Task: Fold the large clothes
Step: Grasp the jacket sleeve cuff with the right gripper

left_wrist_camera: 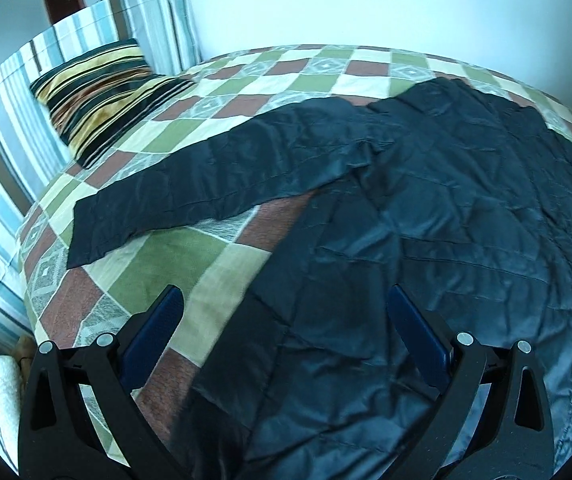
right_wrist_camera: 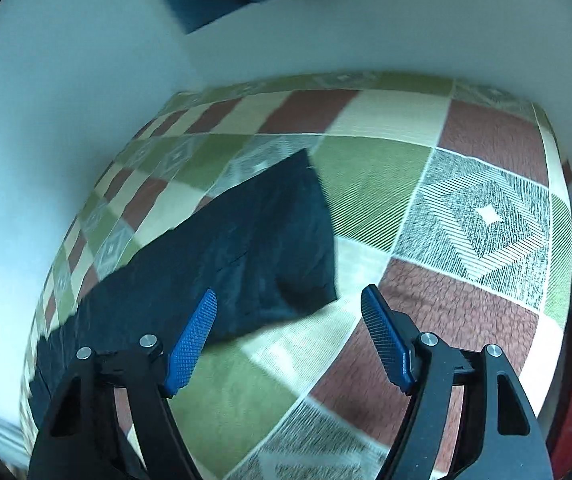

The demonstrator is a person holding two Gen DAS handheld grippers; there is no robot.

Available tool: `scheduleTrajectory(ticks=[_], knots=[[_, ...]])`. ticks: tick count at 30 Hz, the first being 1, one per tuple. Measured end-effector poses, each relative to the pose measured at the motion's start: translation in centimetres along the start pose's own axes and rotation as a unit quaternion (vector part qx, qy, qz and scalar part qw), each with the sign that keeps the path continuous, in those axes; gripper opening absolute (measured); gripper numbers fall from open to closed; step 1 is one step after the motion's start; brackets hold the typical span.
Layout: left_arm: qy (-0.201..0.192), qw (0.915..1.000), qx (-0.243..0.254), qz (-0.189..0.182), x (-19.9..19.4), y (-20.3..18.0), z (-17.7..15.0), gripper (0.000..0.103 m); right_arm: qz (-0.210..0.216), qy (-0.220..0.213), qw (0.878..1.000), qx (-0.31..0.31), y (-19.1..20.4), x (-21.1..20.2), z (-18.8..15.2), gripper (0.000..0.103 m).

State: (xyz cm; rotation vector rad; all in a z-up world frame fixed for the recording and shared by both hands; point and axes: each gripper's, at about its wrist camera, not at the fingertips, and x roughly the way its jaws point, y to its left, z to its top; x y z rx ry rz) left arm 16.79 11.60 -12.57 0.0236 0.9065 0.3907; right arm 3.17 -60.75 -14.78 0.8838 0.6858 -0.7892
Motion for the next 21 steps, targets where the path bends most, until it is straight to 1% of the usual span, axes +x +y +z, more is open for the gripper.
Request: scheduleTrajectory(ticks=[3, 5, 7, 10, 14, 16, 18, 19, 20, 21], knots=[[0.010, 0.9999, -0.005, 0.012, 0.7, 0.4, 0.1, 0.101, 0.009, 0.009, 1.000, 0.028, -0.9, 1.5, 0.7, 0.074], [0.015, 0.9997, -0.004, 0.018, 1.1, 0.5, 0.1, 0.101, 0.028, 0.017, 0.998, 0.051, -1.7, 2.7, 1.1, 0.074], [0.018, 0.9996, -0.003, 0.021, 1.4, 0.5, 0.0, 0.101, 0.041, 0.014, 0.997, 0.066, -1.9, 3.7, 1.5, 0.074], [0.021, 0.9994, -0.001, 0.026, 1.6, 0.2, -0.1, 0.101, 0.048, 0.008, 0.997, 0.066, -1.5, 4.5, 1.9, 0.075], [0.025, 0.9993, 0.002, 0.027, 1.9, -0.1, -0.2, 0.101, 0.055, 0.010, 0.997, 0.055, -0.6, 5.1, 2.3, 0.073], [0.026, 0.9993, 0.003, 0.027, 2.1, -0.2, -0.3, 0.101, 0.058, 0.015, 0.997, 0.054, -0.3, 5.5, 2.3, 0.055], [0.026, 0.9993, 0.005, 0.028, 2.1, -0.3, -0.3, 0.101, 0.050, 0.016, 0.997, 0.053, -0.1, 5.8, 2.3, 0.053], [0.027, 0.9992, 0.004, 0.028, 2.1, -0.3, -0.3, 0.101, 0.043, 0.015, 0.998, 0.047, 0.2, 5.9, 2.4, 0.042], [0.027, 0.9992, 0.004, 0.027, 2.2, -0.3, -0.3, 0.101, 0.038, 0.016, 0.998, 0.042, 0.4, 5.9, 2.4, 0.036], [0.027, 0.9993, 0.003, 0.027, 2.2, -0.3, -0.3, 0.101, 0.044, 0.018, 0.998, 0.042, 0.5, 5.8, 2.4, 0.026]])
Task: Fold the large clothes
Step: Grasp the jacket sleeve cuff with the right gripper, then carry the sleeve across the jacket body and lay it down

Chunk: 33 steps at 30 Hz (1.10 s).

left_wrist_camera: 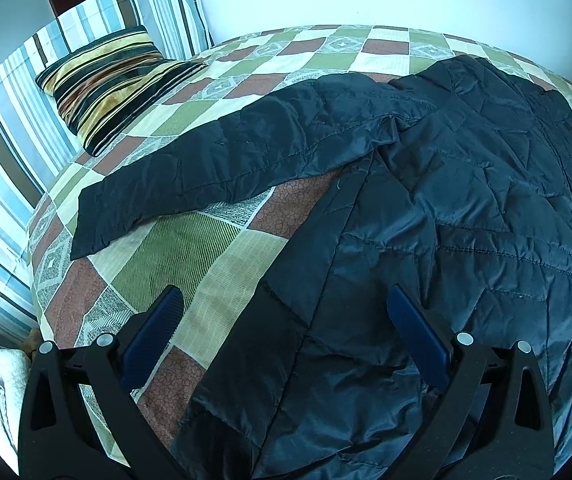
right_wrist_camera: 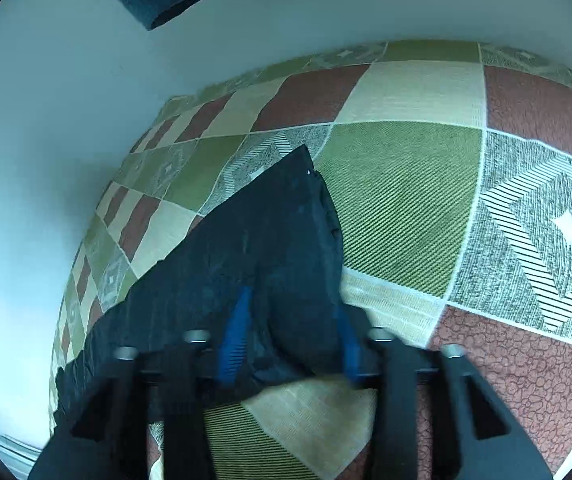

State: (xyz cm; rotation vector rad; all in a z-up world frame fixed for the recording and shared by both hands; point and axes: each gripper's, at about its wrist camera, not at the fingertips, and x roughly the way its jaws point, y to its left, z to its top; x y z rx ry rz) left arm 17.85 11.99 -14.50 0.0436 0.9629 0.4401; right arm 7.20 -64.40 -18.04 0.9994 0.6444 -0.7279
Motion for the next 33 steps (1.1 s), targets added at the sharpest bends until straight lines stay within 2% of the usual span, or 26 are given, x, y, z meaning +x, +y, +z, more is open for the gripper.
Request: scheduleTrajectory(ticks=[1, 4, 8, 11, 15, 19, 24, 30, 33], knots=[[-0.001, 1.0000, 0.000, 0.000, 0.0, 0.0, -0.1, 0.101, 0.009, -0.001, 1.000, 0.002, 0.4, -0.2, 0.0, 0.021], [-0.003, 1.0000, -0.002, -0.001, 0.0, 0.1, -0.1, 0.101, 0.022, -0.016, 0.999, -0.017, 2.2, -1.7, -0.4, 0.013], [-0.008, 1.0000, 0.000, -0.001, 0.0, 0.6, -0.2, 0.101, 0.056, -0.043, 0.995, -0.068, 7.2, -4.4, -1.7, 0.011], [-0.014, 0.9999, 0.000, 0.000, 0.0, 1.0, -0.3, 0.101, 0.090, -0.054, 0.987, -0.119, 12.2, -6.1, -3.4, 0.010], [-0.011, 0.9999, -0.009, -0.007, 0.4, 1.8, -0.5, 0.101, 0.134, -0.046, 0.972, -0.188, 19.7, -6.8, -6.8, 0.009], [-0.007, 0.9997, -0.014, -0.017, 0.7, 2.2, -0.6, 0.101, 0.166, -0.029, 0.950, -0.261, 26.8, -6.4, -11.7, 0.009], [-0.009, 0.9996, -0.012, -0.024, 1.0, 2.2, -0.7, 0.101, 0.200, 0.016, 0.925, -0.324, 34.0, -4.4, -18.6, 0.009], [-0.004, 0.9993, -0.014, -0.035, 1.5, 2.3, -0.9, 0.101, 0.219, 0.074, 0.898, -0.374, 38.7, -1.6, -25.9, 0.009], [0.000, 0.9991, -0.014, -0.040, 1.8, 2.3, -1.0, 0.101, 0.230, 0.098, 0.883, -0.397, 40.3, -1.6, -29.6, 0.008]])
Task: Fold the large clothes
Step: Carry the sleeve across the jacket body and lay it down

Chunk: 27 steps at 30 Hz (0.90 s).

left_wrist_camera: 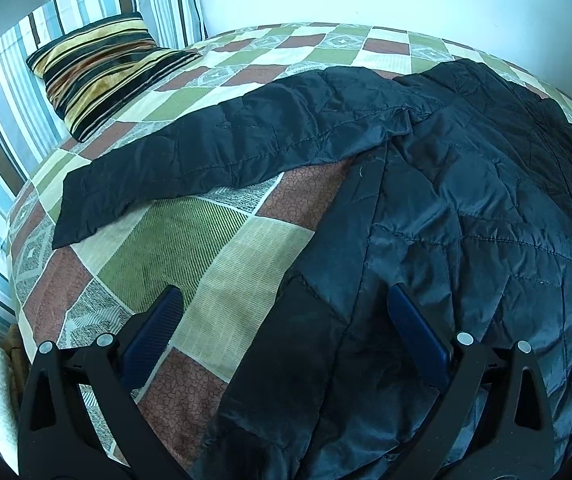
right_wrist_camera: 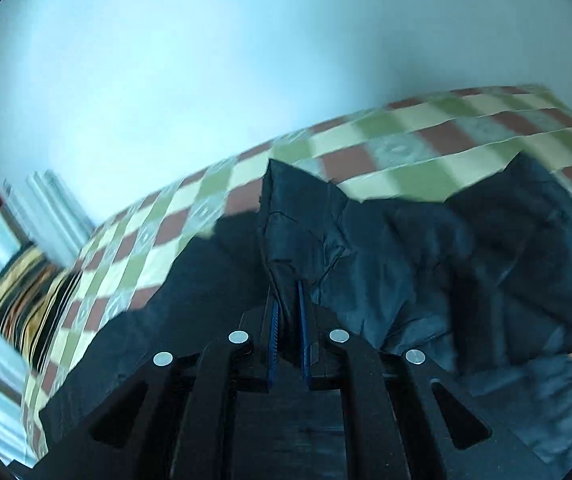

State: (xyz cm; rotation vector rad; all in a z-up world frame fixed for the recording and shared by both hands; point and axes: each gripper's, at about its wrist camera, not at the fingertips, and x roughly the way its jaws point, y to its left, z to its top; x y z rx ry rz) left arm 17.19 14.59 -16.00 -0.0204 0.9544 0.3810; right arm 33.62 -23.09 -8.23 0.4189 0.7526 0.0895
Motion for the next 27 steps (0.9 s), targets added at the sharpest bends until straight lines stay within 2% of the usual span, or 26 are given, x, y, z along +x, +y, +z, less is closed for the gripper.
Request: scheduleTrajectory(ticks=[6, 11, 15, 21, 25, 26, 27], knots=[[0.005, 1.0000, -0.003, -0.007, 0.5, 0.1, -0.1, 0.101, 0.032, 0.058, 0.997, -0.046, 6.6, 3.9, -2.9, 0.008], [0.005, 0.9999, -0.004, -0.008, 0.6, 0.2, -0.2, 0.101, 0.039, 0.119, 0.990, -0.063, 8.7, 7.2, -5.7, 0.008], [0.004, 1.0000, -0.003, -0.006, 0.6, 0.1, -0.1, 0.101, 0.040, 0.142, 0.986, -0.071, 9.9, 8.5, -7.6, 0.008], [0.005, 1.0000, -0.003, -0.006, 0.7, 0.1, -0.1, 0.101, 0.043, 0.165, 0.981, -0.098, 11.2, 9.5, -8.8, 0.009], [0.004, 1.0000, -0.002, -0.006, 0.7, 0.1, -0.2, 0.101, 0.054, 0.172, 0.980, -0.089, 11.0, 9.4, -8.7, 0.016], [0.004, 1.0000, -0.002, -0.005, 0.7, 0.1, -0.2, 0.101, 0.061, 0.173, 0.979, -0.087, 10.9, 9.2, -8.7, 0.019], [0.003, 1.0000, -0.001, -0.005, 0.7, 0.1, -0.3, 0.101, 0.070, 0.175, 0.978, -0.085, 10.9, 8.9, -8.7, 0.029]])
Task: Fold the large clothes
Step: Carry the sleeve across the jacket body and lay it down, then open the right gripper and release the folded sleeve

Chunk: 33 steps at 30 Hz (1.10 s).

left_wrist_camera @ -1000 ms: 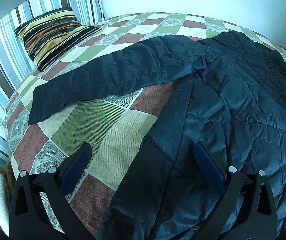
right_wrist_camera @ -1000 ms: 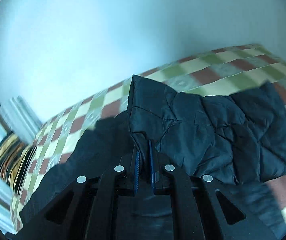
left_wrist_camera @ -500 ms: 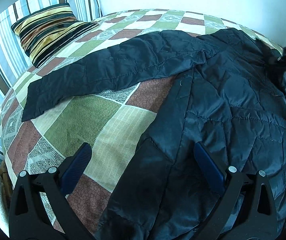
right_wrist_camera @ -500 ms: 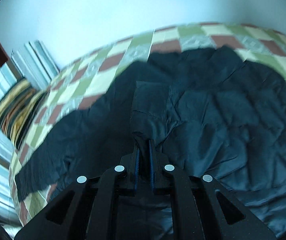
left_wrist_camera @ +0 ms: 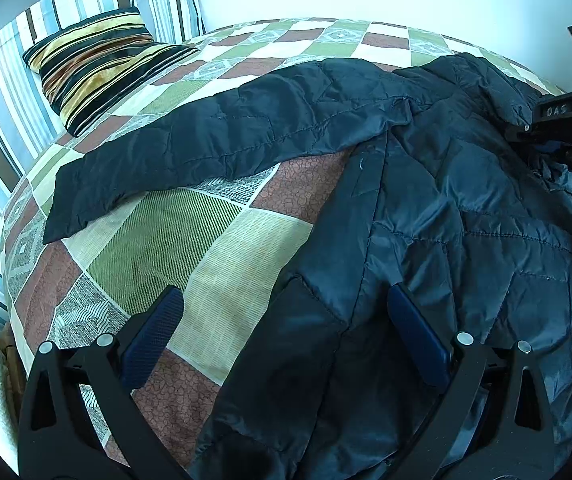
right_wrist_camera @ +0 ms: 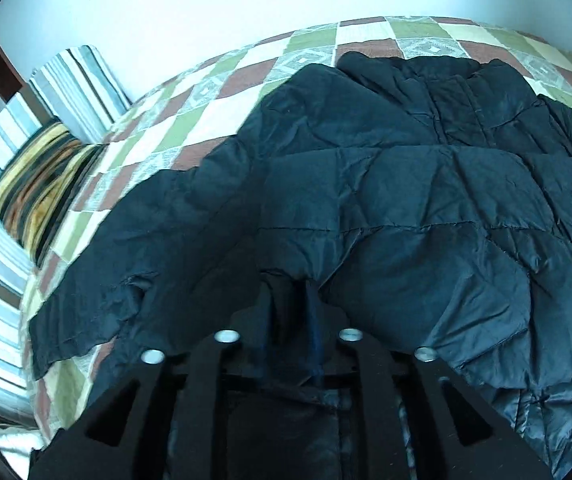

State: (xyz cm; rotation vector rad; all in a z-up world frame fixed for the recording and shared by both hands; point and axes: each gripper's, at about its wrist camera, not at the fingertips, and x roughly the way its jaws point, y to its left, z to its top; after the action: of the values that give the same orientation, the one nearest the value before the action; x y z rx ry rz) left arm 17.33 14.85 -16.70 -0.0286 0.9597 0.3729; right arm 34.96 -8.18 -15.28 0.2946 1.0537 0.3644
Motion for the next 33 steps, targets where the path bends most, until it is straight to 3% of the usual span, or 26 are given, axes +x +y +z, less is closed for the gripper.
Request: scheduleTrajectory(ticks=[2, 5, 8, 11, 16, 18, 23, 26, 33], knots=[[-0.002, 1.0000, 0.001, 0.001, 0.0, -0.1, -0.1, 0.101, 0.015, -0.001, 1.000, 0.001, 0.0, -1.1, -0.3, 0.039], [-0.003, 1.0000, 0.003, 0.003, 0.1, -0.1, -0.2, 0.101, 0.028, -0.020, 0.999, -0.002, -0.9, -4.4, -0.8, 0.040], [-0.002, 1.0000, 0.002, 0.002, 0.1, -0.1, -0.2, 0.101, 0.015, -0.052, 0.998, 0.012, -3.7, -8.5, -1.1, 0.040], [-0.002, 1.0000, 0.002, 0.003, 0.1, -0.1, -0.2, 0.101, -0.028, -0.086, 0.995, 0.039, -8.2, -12.4, -1.2, 0.040], [-0.004, 0.9999, 0.005, 0.008, 0.0, -0.2, -0.2, 0.101, -0.148, -0.124, 0.975, 0.111, -17.1, -16.6, -1.6, 0.040], [-0.004, 0.9999, 0.006, 0.010, 0.0, -0.2, -0.2, 0.101, -0.186, -0.128, 0.965, 0.136, -20.1, -17.1, -2.0, 0.040], [-0.005, 0.9997, 0.012, 0.019, 0.1, -0.5, -0.3, 0.101, -0.212, -0.100, 0.958, 0.164, -24.6, -15.5, -3.3, 0.040], [-0.006, 0.9996, 0.016, 0.023, 0.1, -0.8, -0.3, 0.101, -0.247, -0.073, 0.955, 0.146, -25.2, -13.0, -3.9, 0.040], [-0.001, 0.9997, 0.011, 0.021, 0.6, -0.8, -0.4, 0.101, -0.274, -0.085, 0.950, 0.123, -25.2, -11.9, -4.8, 0.041]])
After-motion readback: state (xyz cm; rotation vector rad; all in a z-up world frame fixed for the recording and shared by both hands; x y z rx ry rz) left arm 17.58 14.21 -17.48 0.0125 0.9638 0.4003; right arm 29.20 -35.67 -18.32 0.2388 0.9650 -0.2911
